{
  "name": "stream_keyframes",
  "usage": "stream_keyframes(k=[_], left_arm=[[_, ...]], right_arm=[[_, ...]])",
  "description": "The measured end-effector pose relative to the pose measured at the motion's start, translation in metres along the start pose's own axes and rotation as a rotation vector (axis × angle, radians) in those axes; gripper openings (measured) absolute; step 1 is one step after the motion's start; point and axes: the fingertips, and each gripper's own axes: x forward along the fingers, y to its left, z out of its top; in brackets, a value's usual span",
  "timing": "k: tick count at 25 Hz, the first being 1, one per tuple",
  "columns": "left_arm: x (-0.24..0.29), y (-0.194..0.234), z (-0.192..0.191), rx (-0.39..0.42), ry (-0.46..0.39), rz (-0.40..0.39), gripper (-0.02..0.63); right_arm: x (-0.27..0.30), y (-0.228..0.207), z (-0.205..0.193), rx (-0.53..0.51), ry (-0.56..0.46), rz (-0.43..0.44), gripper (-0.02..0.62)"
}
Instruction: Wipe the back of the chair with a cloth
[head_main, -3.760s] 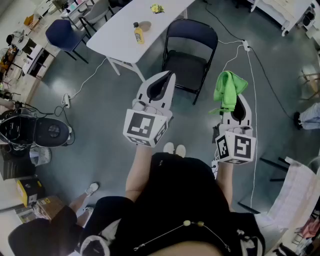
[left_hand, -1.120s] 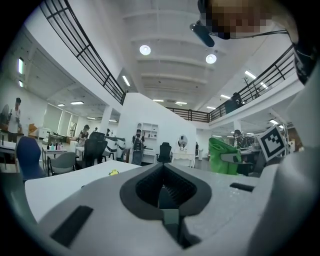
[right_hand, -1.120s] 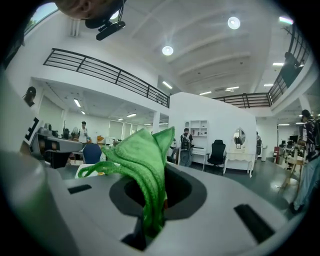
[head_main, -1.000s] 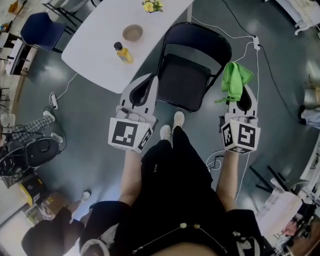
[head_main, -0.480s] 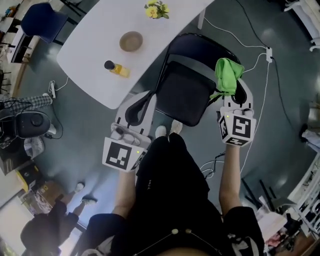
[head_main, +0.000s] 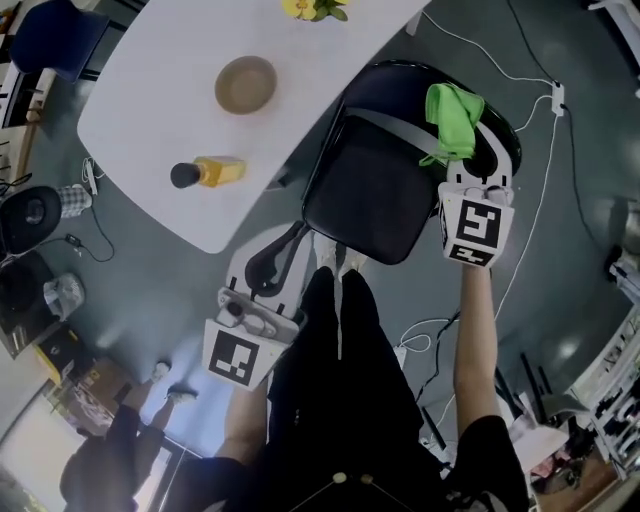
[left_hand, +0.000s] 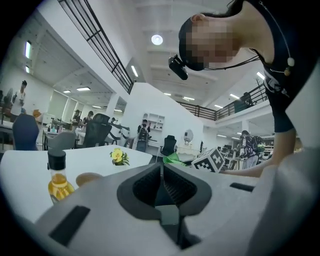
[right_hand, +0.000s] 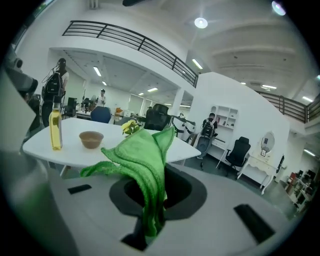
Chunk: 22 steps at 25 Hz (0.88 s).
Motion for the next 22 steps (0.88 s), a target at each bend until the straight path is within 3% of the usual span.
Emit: stream_keyframes(k=[7,13,22], left_arm=[[0.024,0.008,-0.043,-0.026,-0.023,-0.025,0.005],[0.026,0.013,-0.079,-0.089,0.007,-0.011,0.005],[0.030,0.020,-0.084,-0.091,0.009,-0.013,0.005]], right_arm=[[0.071,0.010,-0.039,-0.026,0.059,0.002,0.044],[0.102,0.023,-0.049,-0.152,0.077,0.013,0.044],[0.114,0.042,-0.054,-0.167,0.124,0.032,0.043]])
